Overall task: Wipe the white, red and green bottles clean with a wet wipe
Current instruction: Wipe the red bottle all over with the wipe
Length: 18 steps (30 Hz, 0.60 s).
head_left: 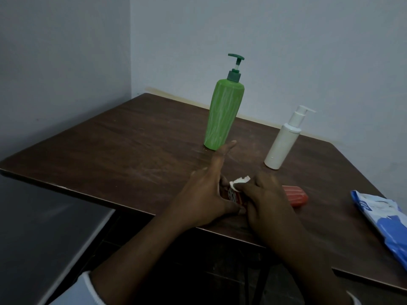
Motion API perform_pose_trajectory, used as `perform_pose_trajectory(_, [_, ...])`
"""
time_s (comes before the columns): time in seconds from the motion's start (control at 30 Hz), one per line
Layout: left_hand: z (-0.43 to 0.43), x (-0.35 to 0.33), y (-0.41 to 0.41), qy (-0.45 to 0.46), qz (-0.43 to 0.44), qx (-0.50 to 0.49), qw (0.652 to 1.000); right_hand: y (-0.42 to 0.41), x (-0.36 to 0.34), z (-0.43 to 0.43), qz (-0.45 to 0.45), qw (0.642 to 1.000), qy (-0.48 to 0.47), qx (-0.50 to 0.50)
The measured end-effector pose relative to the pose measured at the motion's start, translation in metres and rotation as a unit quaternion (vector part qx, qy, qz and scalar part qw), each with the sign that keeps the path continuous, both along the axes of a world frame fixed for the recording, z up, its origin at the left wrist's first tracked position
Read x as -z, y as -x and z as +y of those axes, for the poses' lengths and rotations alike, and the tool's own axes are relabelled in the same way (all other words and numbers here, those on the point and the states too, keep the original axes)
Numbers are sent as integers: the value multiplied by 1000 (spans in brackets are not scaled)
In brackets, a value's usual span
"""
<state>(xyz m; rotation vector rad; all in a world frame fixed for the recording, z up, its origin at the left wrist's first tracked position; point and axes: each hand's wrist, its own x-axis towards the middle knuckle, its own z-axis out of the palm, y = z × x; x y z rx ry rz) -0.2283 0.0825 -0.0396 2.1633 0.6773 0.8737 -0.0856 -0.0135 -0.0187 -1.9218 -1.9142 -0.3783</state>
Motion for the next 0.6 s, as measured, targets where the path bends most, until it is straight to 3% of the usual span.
perform_pose_trajectory(0.17, [-1,0,0,-6,-3,0,1000,3,4,-16,3,1000,-28,0])
perform_pose_trajectory(0.37, [-1,-2,1,-7,-2,8,1000,9,-6,-14,-10,1000,16,23])
perform_pose_trajectory(0.6, [-3,-3,4,-14,-9,8,1000,14,-16,2,-94,993,62,32])
